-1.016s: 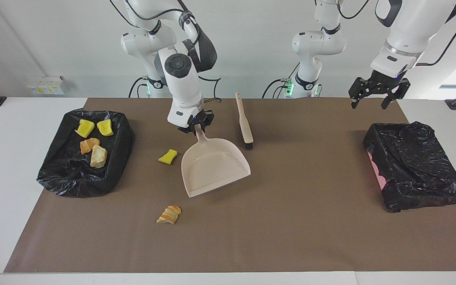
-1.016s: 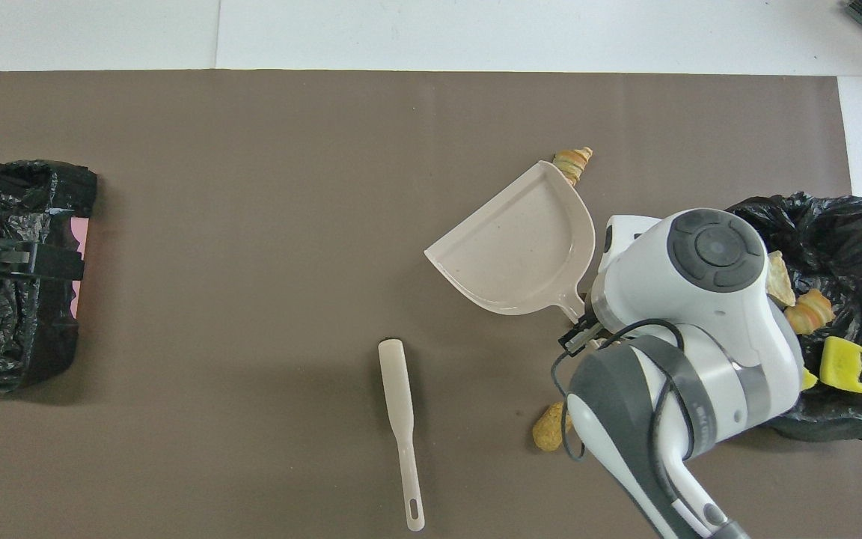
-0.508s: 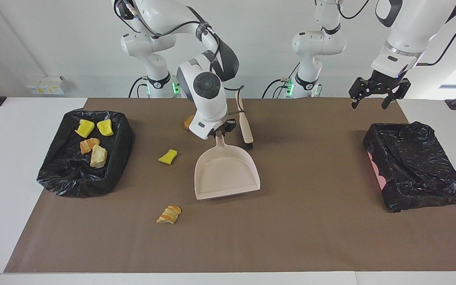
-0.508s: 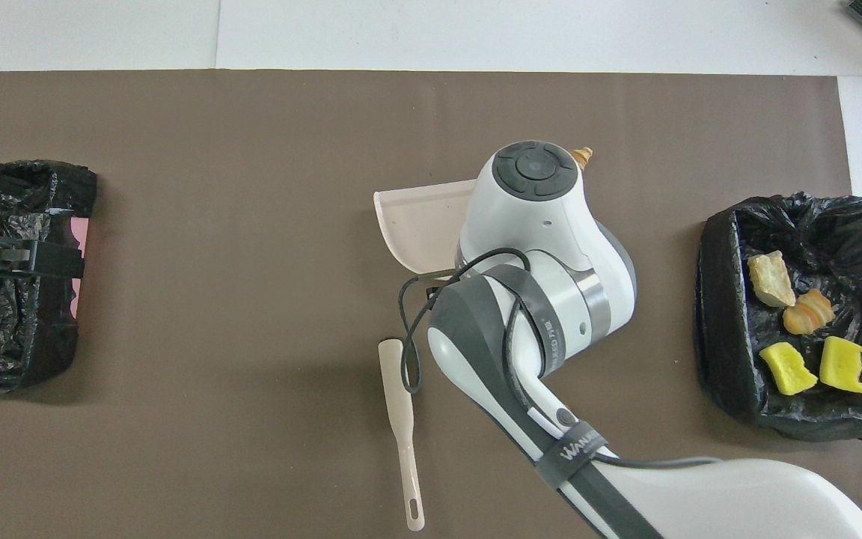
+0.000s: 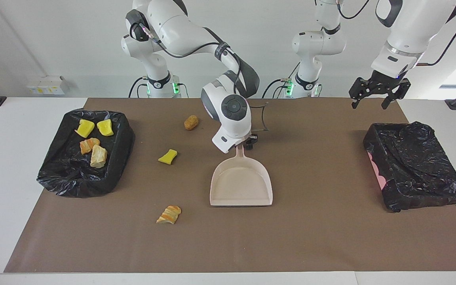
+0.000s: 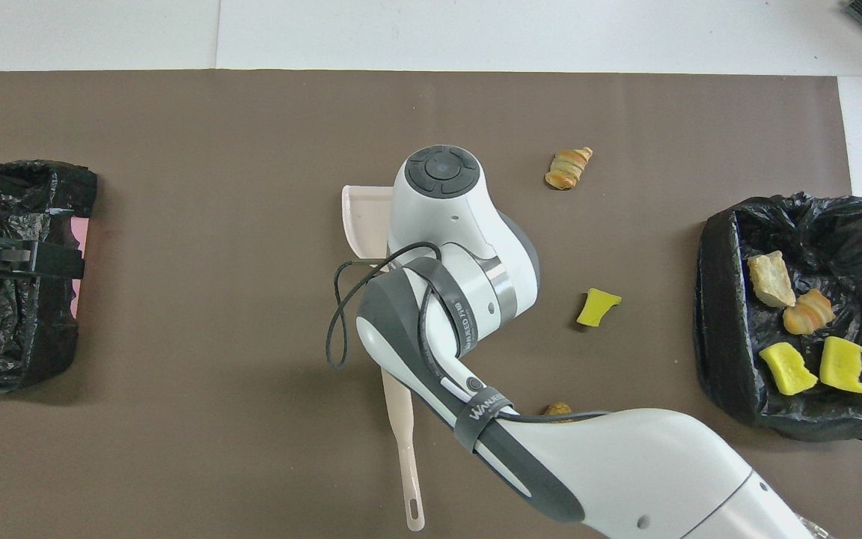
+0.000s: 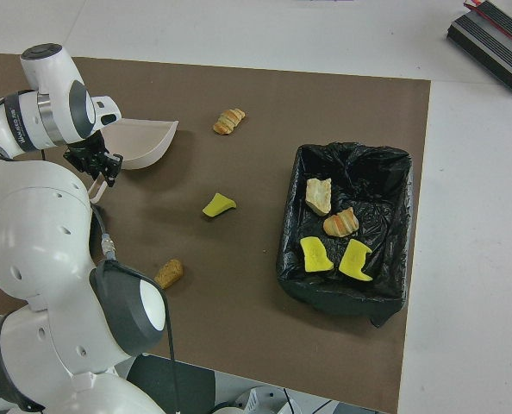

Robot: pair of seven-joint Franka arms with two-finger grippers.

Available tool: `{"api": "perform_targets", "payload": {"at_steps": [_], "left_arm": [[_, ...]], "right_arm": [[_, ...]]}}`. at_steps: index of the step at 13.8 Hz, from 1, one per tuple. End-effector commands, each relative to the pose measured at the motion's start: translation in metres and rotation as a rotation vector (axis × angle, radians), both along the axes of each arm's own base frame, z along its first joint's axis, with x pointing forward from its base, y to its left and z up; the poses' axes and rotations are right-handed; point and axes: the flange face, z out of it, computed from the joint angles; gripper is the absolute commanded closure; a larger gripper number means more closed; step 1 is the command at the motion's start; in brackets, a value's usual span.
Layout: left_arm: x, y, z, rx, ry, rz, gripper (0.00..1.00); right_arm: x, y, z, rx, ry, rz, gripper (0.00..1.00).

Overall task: Sweep and dump trash in bin
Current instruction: 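Bring the empty dustpan back to the table center with the right gripper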

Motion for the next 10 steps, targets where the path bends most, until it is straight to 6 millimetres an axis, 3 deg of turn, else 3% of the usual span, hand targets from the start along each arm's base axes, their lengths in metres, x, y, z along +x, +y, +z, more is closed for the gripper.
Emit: {"api": "perform_targets", "payload": {"at_steps": [1,4,5,6,10], "left_arm": [[0.000,0.001,0.002,0.000,0.006,0.009,0.00],[-0.001,0.002,0.002,0.000,0.007,0.011,0.00],[-0.001,0.001,0.002,0.000,0.007,0.009,0.00],[-0.001,0.001,0.002,0.000,0.007,0.009,0.00],[0.001,0.001,0.002,-0.003,-0.002,0.014,0.00]], "right_arm": [[0.010,0.003,-0.005,0.024,0.003,-0.036,1.00],[0.014,-0.001,-0.006,0.032,-0.023,-0.031,1.00],[0.016,0.001,-0.004,0.044,-0.043,-0.030,0.31],[0.013,0.006,-0.001,0.049,-0.049,-0.023,0.00],[0.002,-0.003,0.013,0.038,-0.015,-0.021,0.00]]}}
